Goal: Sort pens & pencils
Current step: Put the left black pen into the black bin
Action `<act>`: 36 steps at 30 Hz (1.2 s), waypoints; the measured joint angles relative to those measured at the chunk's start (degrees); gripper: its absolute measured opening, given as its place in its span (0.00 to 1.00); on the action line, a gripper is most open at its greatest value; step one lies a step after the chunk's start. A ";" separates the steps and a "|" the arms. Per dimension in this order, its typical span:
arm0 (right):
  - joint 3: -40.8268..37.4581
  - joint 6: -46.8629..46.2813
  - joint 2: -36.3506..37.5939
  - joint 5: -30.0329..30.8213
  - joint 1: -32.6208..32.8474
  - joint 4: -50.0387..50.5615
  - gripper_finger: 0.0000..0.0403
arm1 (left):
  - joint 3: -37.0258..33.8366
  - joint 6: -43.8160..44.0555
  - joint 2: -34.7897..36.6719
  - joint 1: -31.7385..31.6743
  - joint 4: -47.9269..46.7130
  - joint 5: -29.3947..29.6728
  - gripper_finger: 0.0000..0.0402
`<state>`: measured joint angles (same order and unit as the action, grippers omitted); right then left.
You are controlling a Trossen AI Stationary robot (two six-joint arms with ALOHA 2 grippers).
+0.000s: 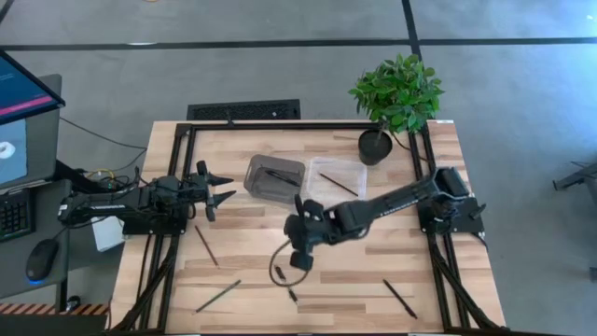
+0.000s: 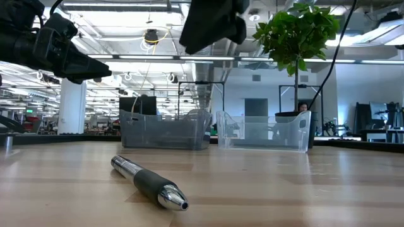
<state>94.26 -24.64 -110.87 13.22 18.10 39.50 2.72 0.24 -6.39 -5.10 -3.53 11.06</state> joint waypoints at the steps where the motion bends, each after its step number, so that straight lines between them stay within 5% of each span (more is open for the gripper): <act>1: 0.00 -1.12 0.00 0.00 0.66 -0.24 0.33 | 0.00 0.01 0.02 0.00 0.01 0.01 0.43; 10: 0.04 -9.85 0.00 0.01 4.45 -6.25 0.37 | 0.00 0.00 0.02 0.01 0.02 0.01 0.43; 21: 0.04 -13.06 0.00 0.11 7.81 -12.70 0.59 | 0.00 0.02 0.01 0.00 -0.06 -0.98 0.43; 36: -0.06 -17.34 -2.68 -0.30 11.53 -12.58 0.61 | 0.00 3.89 0.02 0.02 -0.35 -3.20 0.43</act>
<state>94.19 -41.98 -113.55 12.92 29.64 26.92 2.72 4.13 -6.37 -5.08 -3.88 7.86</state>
